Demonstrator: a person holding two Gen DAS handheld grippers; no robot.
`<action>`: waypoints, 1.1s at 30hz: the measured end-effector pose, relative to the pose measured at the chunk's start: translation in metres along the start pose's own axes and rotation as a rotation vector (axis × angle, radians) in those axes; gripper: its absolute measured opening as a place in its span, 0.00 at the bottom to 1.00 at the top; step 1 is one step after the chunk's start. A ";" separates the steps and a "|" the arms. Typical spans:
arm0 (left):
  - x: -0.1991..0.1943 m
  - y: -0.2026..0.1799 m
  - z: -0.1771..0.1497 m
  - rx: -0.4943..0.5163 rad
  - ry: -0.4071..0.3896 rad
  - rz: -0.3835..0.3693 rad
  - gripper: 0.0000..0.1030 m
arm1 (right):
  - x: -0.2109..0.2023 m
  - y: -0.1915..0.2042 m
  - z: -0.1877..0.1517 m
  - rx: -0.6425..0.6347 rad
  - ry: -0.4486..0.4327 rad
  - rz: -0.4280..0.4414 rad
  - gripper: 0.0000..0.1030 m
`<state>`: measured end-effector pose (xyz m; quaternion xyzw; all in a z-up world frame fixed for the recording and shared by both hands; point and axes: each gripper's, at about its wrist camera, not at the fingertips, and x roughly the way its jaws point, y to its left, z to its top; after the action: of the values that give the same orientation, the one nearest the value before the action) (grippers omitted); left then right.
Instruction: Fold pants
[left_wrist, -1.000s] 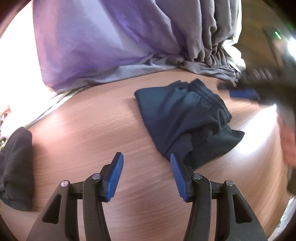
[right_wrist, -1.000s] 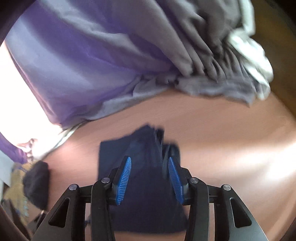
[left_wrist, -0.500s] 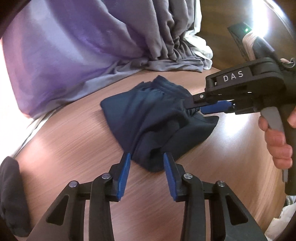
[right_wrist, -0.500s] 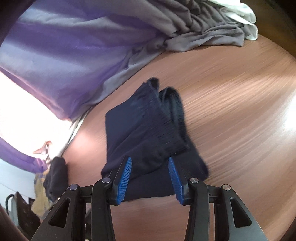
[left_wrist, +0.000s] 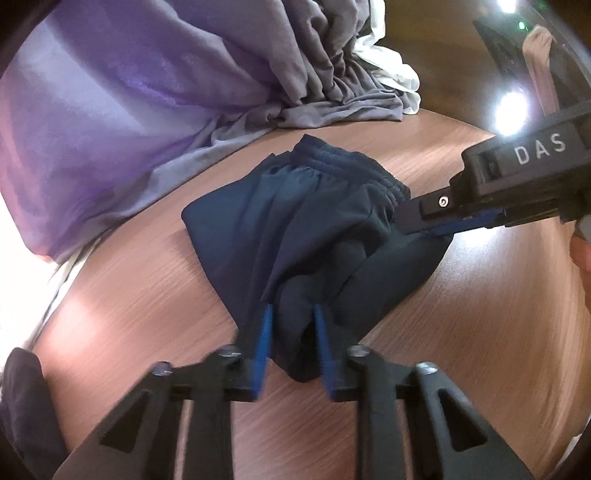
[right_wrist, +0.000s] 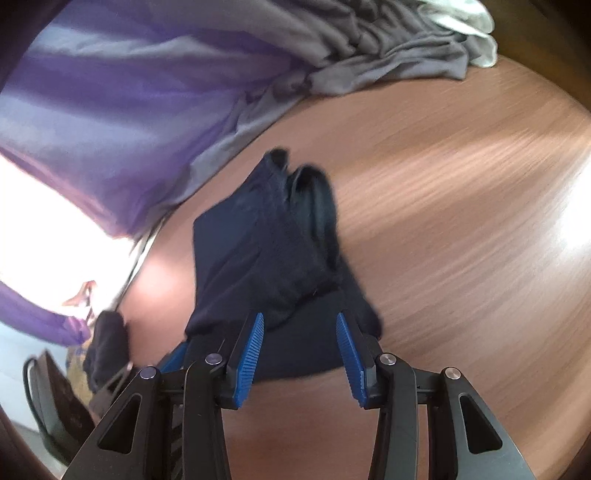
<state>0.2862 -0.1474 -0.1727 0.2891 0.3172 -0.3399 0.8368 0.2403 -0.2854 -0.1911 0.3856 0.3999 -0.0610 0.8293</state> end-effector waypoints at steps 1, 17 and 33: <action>0.000 -0.001 -0.001 0.015 -0.002 0.001 0.10 | 0.001 0.003 -0.002 -0.010 0.005 0.005 0.42; -0.008 -0.007 -0.001 0.084 -0.023 -0.053 0.08 | 0.015 -0.025 0.014 0.284 -0.020 0.153 0.42; -0.016 0.029 -0.001 0.024 -0.025 -0.069 0.37 | 0.012 0.004 0.032 -0.152 -0.155 -0.246 0.42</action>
<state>0.2984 -0.1232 -0.1543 0.2840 0.3124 -0.3759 0.8249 0.2695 -0.3024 -0.1847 0.2640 0.3824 -0.1610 0.8707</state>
